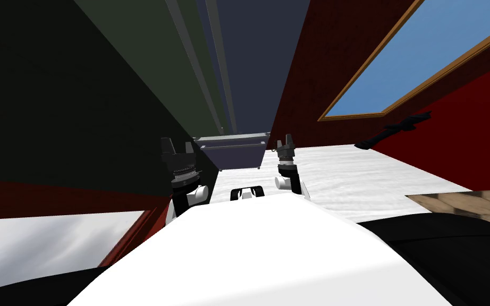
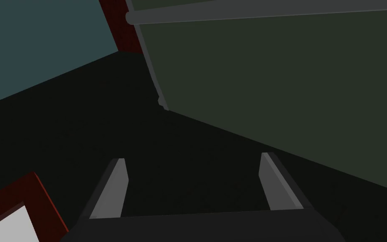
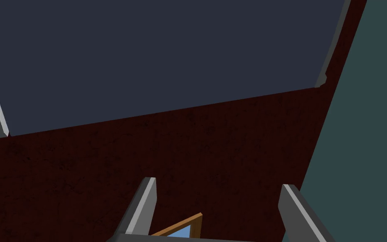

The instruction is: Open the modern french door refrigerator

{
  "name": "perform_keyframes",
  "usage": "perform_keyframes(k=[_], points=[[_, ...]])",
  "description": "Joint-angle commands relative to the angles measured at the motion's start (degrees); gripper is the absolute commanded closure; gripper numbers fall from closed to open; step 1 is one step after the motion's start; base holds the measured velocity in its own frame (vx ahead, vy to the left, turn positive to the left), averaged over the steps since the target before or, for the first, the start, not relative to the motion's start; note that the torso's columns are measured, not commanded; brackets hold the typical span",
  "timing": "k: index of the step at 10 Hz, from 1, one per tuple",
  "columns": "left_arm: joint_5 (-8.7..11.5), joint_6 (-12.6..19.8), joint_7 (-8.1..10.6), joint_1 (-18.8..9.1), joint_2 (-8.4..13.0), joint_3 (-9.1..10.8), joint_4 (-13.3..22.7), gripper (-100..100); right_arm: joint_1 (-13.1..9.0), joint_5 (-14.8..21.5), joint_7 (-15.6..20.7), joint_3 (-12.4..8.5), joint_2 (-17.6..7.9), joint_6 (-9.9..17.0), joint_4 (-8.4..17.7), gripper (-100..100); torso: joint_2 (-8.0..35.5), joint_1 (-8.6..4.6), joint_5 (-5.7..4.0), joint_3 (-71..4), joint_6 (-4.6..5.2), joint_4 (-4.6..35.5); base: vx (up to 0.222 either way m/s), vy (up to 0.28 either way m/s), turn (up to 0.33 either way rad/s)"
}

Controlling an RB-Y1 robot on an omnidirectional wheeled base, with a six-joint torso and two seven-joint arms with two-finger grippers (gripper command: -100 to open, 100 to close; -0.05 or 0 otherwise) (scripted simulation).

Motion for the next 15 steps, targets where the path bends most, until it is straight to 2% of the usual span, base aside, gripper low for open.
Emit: perform_keyframes(k=[1, 2, 4, 7, 15], points=[[0.0, 0.0, 0.0, 0.0, 0.0, 0.0, 0.0, 0, 0.0, 0.0, 0.0, 0.0, 0.0, 0.0, 0.0, 0, 4.2, 0.0, 0.0, -8.5, 0.0, 4.2, 0.0, 0.0, 0.0], [0.2, -1.2, 0.17, -0.4, 2.4, -0.19, 1.2, -100, 0.0, 0.0, 0.0, 0.0, 0.0, 0.0, 0.0, 0, 8.5, 0.0, 0.0, -16.9, 0.0, 8.5, 0.04, -0.015, -0.029], [0.6, -3.7, 0.51, -1.4, 4.7, -0.58, 3.8, -100, 0.0, 0.0, 0.0, 0.0, 0.0, 0.0, 0.0, 0, 10.8, -0.06, -0.02, -22.1, 0.0, 10.9, 0.09, -0.034, -0.044], [1.2, -6.8, 0.94, -2.6, 5.9, -1.06, 7.0, -100, 0.0, 0.0, 0.0, 0.0, 0.0, 0.0, 0.0, 0, 11.1, 0.04, 0.01, -22.3, 0.0, 11.1, 0.108, -0.033, -0.043], [2.6, -15.0, 2.05, -5.8, 5.8, -2.35, 15.9, -100, 0.0, 0.0, 0.0, 0.0, 0.0, 0.0, 0.0, 0, 11.1, 0.01, 0.0, -22.3, 0.0, 11.1, 0.092, -0.032, -0.037]])
